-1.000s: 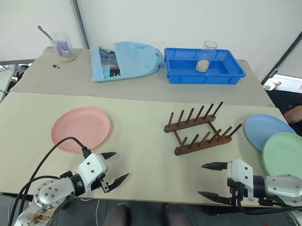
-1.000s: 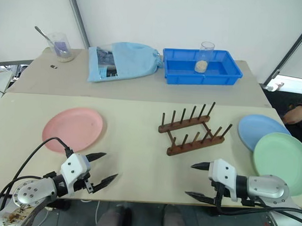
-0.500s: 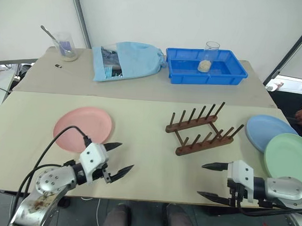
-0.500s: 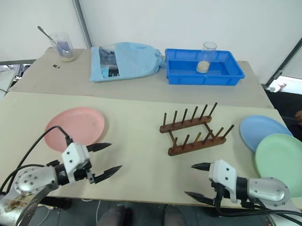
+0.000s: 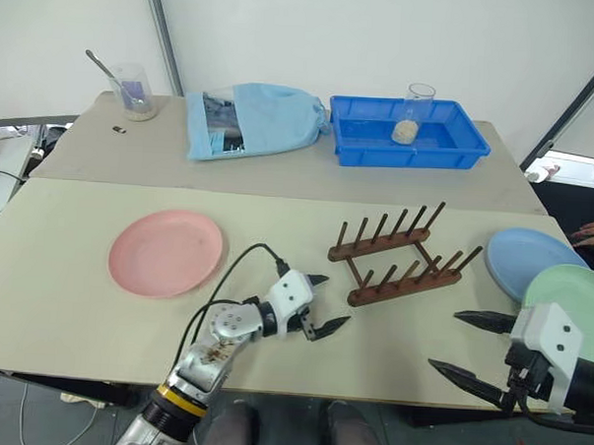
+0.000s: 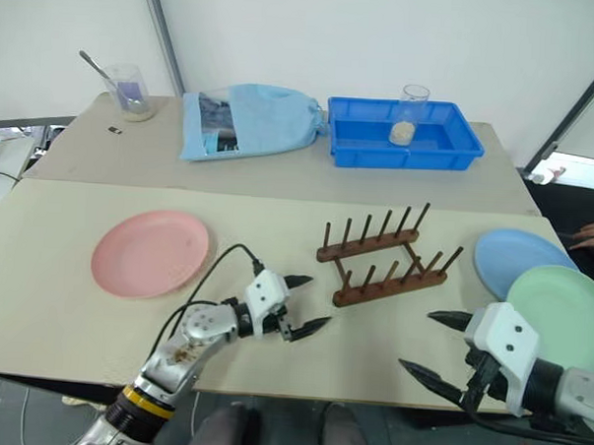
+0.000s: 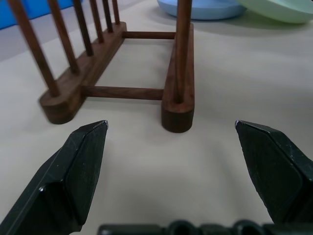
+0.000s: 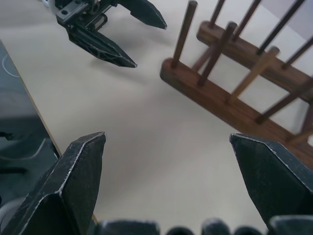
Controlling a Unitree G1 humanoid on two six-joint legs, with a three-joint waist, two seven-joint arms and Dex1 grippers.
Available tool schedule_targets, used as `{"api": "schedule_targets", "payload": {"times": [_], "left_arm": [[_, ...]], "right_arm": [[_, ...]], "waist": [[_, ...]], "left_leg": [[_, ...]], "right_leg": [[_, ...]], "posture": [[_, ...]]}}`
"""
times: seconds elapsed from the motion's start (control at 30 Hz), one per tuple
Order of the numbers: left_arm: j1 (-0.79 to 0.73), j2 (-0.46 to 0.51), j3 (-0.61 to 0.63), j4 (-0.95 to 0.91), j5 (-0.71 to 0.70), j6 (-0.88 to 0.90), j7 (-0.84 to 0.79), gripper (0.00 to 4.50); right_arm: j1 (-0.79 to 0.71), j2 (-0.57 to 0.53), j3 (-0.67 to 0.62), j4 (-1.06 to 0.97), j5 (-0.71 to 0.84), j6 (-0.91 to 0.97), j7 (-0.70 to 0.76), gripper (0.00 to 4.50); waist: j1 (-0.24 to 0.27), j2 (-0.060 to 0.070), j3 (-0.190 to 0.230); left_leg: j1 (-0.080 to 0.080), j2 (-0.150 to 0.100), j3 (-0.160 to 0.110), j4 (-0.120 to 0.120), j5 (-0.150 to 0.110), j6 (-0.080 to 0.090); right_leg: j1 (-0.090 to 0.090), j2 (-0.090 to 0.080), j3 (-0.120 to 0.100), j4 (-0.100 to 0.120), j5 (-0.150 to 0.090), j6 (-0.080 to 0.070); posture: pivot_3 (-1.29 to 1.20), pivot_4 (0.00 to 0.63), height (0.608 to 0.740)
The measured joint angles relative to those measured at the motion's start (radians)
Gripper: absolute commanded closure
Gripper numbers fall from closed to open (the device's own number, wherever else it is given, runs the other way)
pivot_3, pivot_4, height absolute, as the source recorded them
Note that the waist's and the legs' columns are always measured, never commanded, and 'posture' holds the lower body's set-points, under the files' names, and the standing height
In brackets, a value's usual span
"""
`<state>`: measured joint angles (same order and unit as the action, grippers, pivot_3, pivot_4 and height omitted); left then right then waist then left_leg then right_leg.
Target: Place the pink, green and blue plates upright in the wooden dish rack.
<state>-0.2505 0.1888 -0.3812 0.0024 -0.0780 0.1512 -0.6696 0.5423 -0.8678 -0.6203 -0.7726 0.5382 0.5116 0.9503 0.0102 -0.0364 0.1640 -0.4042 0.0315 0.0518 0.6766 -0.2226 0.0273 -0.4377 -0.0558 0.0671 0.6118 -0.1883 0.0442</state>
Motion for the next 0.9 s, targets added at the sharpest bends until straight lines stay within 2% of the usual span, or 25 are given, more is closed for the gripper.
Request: {"api": "schedule_targets", "payload": {"times": [0.17,0.2,0.27,0.43,0.47,0.63,0.8,0.9], "left_arm": [[-0.093,-0.101,-0.026,0.160,0.042,-0.018,0.041,0.03],[-0.110,-0.120,-0.030,0.188,0.049,-0.024,0.047,0.27],[-0.123,-0.140,-0.034,0.217,0.058,-0.043,0.049,0.83],[-0.139,-0.161,-0.046,0.261,0.072,-0.084,0.031,3.26],[-0.139,-0.166,-0.052,0.266,0.072,-0.089,0.023,3.62],[-0.148,-0.128,-0.041,0.269,0.047,-0.109,-0.062,3.63],[-0.198,-0.003,-0.035,0.264,-0.037,-0.129,-0.322,3.63],[-0.253,0.005,-0.032,0.332,-0.042,-0.165,-0.383,3.63]], "right_arm": [[0.035,0.038,-0.027,-0.057,0.019,0.021,-0.010,0.00],[0.037,0.042,-0.031,-0.070,0.024,0.024,-0.015,0.00],[0.038,0.047,-0.039,-0.087,0.033,0.034,-0.024,0.00],[0.046,0.052,-0.060,-0.123,0.053,0.066,-0.046,0.00],[0.047,0.053,-0.062,-0.130,0.057,0.068,-0.048,0.00],[0.067,0.064,-0.079,-0.142,0.072,0.074,-0.052,0.00],[0.129,0.090,-0.097,-0.145,0.063,0.068,-0.037,0.00],[0.148,0.098,-0.087,-0.147,0.032,0.046,-0.030,0.00]], "waist": [[0.001,0.000,0.000],[0.001,0.000,0.000],[0.001,0.000,0.000],[0.001,0.001,0.000],[0.001,0.001,0.000],[0.000,0.001,0.000],[0.001,0.001,-0.001],[0.002,0.001,-0.001]], "left_leg": [[-0.002,-0.001,-0.001,0.002,0.000,0.000],[-0.002,-0.002,-0.001,0.002,0.000,0.000],[-0.002,-0.002,-0.001,0.001,0.000,0.000],[-0.002,-0.002,-0.001,0.001,0.000,0.000],[-0.002,-0.002,-0.001,0.001,0.000,0.000],[-0.002,-0.001,-0.001,0.001,0.000,0.000],[-0.002,-0.001,-0.002,0.001,0.000,0.000],[-0.003,-0.002,-0.002,0.002,0.000,0.000]], "right_leg": [[0.000,-0.001,0.000,-0.001,0.001,0.001],[0.001,-0.001,0.000,-0.001,0.001,0.002],[0.001,-0.001,0.000,-0.001,0.001,0.002],[0.001,-0.001,0.000,-0.001,0.001,0.002],[0.001,-0.001,0.000,-0.002,0.001,0.002],[0.001,-0.001,0.000,-0.001,0.000,0.002],[0.000,0.000,0.000,-0.001,0.000,0.001],[0.001,-0.001,0.000,-0.002,0.000,0.001]], "posture": [[0.00,0.150,0.740],[0.00,0.150,0.740],[0.00,0.150,0.740],[0.00,0.150,0.740],[0.00,0.150,0.740],[0.00,0.150,0.740],[0.00,0.150,0.740],[0.00,0.150,0.740]]}}
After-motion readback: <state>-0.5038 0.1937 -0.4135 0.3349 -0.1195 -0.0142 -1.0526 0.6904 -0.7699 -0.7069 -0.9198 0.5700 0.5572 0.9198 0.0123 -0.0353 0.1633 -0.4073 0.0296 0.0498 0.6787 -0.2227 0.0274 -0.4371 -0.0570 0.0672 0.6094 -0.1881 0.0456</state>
